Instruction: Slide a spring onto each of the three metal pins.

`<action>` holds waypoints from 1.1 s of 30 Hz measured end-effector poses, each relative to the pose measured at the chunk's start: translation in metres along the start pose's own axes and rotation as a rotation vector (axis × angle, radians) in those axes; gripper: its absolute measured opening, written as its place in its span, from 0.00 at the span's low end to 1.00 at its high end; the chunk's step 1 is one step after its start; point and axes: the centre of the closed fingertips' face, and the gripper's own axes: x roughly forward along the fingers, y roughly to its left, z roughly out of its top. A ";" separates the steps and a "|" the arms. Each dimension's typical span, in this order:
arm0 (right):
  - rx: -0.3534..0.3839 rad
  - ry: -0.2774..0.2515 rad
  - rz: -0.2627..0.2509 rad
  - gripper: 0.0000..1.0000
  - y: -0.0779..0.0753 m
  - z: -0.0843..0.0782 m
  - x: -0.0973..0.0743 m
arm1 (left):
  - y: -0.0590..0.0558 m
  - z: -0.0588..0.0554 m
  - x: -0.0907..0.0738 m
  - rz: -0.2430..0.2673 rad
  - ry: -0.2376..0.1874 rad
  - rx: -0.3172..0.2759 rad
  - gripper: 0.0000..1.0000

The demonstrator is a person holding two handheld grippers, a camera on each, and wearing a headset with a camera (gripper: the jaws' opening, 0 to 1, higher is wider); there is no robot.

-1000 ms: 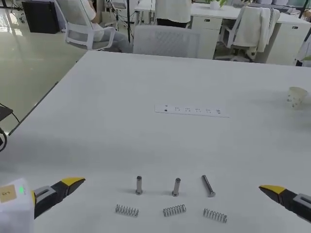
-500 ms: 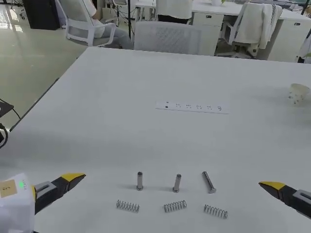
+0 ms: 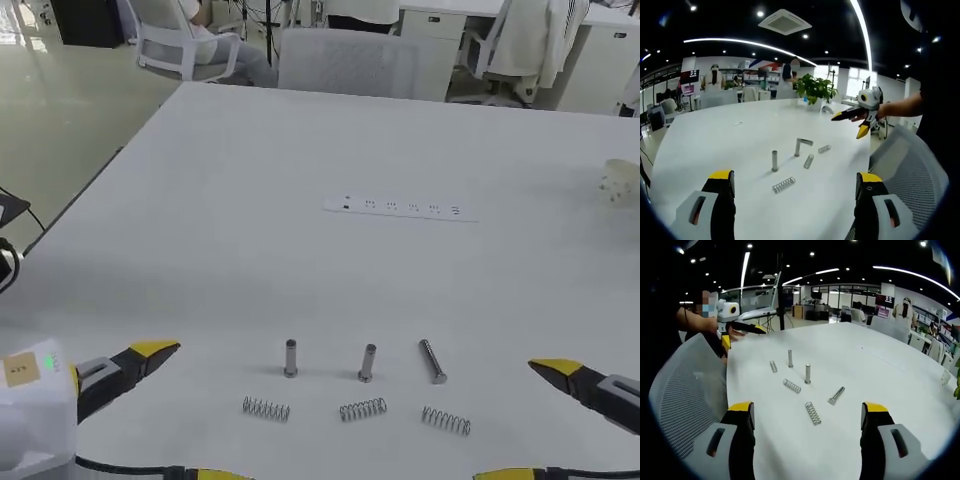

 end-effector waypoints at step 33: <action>-0.022 0.053 0.036 0.83 -0.002 -0.003 0.014 | 0.000 -0.006 0.003 -0.009 0.007 -0.012 0.98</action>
